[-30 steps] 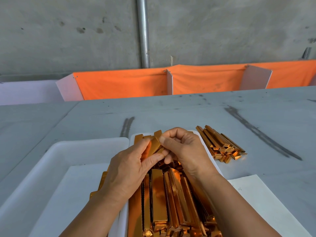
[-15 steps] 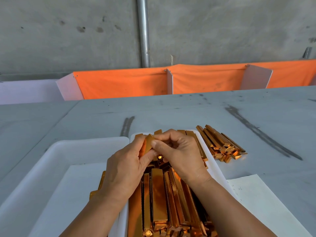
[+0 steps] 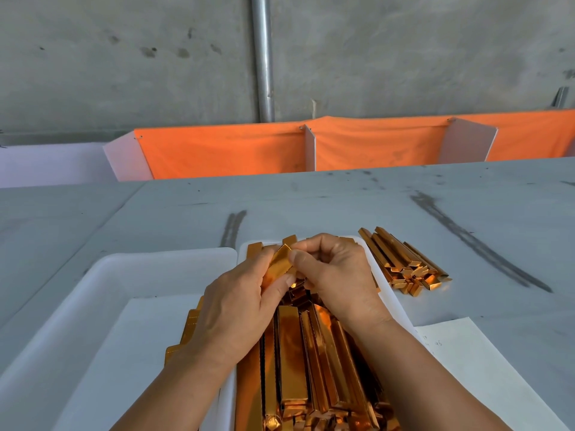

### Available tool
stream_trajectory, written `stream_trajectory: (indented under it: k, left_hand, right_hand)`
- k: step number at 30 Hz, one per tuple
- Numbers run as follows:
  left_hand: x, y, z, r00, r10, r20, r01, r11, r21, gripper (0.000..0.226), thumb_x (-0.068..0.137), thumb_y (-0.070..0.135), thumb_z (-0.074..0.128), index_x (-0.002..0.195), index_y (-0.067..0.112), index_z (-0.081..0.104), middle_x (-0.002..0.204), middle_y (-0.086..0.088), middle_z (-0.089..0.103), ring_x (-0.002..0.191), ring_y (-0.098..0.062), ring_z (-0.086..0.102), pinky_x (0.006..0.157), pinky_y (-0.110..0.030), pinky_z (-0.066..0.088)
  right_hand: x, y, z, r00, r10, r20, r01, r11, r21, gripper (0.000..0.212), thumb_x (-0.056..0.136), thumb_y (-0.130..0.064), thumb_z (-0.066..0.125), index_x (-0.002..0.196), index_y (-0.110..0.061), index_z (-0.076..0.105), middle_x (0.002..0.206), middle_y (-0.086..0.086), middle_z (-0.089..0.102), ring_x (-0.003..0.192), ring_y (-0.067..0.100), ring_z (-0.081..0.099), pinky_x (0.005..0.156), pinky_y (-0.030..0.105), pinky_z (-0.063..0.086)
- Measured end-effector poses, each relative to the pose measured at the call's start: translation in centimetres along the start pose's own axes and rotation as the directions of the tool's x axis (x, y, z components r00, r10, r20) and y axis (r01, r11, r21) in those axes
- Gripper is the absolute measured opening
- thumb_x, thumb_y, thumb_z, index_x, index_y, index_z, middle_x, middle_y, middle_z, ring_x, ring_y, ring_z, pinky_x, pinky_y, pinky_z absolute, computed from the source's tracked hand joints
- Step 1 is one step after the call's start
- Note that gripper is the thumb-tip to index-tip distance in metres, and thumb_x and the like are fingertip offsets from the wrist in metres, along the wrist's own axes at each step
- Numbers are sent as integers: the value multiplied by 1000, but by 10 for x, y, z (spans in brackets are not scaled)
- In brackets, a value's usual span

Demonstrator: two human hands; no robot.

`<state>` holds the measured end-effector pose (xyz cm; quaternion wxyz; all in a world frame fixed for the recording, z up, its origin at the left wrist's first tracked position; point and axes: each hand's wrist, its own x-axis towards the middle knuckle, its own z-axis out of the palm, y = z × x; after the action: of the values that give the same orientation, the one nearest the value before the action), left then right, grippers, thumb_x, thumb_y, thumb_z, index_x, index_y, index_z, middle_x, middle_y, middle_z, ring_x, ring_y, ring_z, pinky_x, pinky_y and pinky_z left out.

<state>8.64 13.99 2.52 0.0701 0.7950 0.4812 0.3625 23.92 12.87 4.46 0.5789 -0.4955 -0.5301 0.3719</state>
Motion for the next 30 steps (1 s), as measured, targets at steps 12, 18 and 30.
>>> stream_trajectory:
  k: [12, 18, 30]
  left_hand:
    - [9, -3, -11, 946, -265, -186, 186, 915, -358, 58, 81, 71, 48, 127, 35, 52, 112, 16, 55, 94, 11, 54, 73, -13, 43]
    - [20, 2, -30, 891, -366, -270, 215, 862, -459, 23, 93, 45, 54, 109, 30, 61, 111, 11, 61, 92, 13, 55, 69, -1, 38]
    - [21, -30, -87, 798, -599, 72, 601, 781, -169, 26, 92, 35, 59, 115, 24, 58, 112, 0, 62, 105, -23, 60, 94, -41, 50]
  right_hand:
    - [3, -19, -19, 978, 210, -16, -210, 978, 23, 16, 95, -6, 58, 87, -11, 71, 64, 3, 63, 53, 8, 55, 49, 18, 46]
    - [2, -31, -26, 926, 339, 165, -261, 892, -368, 14, 93, -16, 62, 82, -20, 71, 68, -3, 63, 57, 9, 52, 47, 18, 42]
    - [-13, -10, -7, 927, 318, 201, -127, 768, -628, 26, 87, -39, 71, 71, -19, 68, 81, -14, 69, 79, -5, 61, 60, 14, 40]
